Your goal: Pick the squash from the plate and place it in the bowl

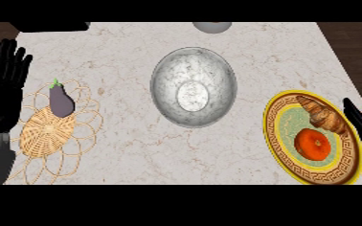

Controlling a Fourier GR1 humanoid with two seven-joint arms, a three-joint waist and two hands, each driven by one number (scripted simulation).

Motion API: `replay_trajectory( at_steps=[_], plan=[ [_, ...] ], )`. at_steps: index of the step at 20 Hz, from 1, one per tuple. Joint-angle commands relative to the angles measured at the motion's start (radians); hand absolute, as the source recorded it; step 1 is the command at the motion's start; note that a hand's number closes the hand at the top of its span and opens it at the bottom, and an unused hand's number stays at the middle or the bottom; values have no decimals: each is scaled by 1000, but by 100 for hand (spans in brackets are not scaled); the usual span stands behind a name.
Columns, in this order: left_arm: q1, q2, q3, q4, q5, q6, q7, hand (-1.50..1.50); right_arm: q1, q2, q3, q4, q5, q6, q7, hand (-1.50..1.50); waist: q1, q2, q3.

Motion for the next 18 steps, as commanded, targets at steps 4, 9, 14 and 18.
replay_trajectory(
  at_steps=[4, 9, 14, 18],
  plan=[
    [-8, -9, 8, 19, -14, -3, -18, 0, 119, -271, -186, -130, -28, 207, 299, -150, 1, 5, -2],
    [11, -10, 15, 0, -8, -26, -24, 0, 162, -384, -258, -224, -139, 387, 452, -150, 17, 5, 0],
    [6, -29, 23, 46, -12, -54, -46, 0, 177, -429, -381, -166, -224, 567, 418, -150, 19, 6, 1],
    [-36, -23, 45, 44, -13, -73, -13, 0, 157, -364, -385, -156, -207, 647, 466, -150, 29, 7, 2]
  ],
)
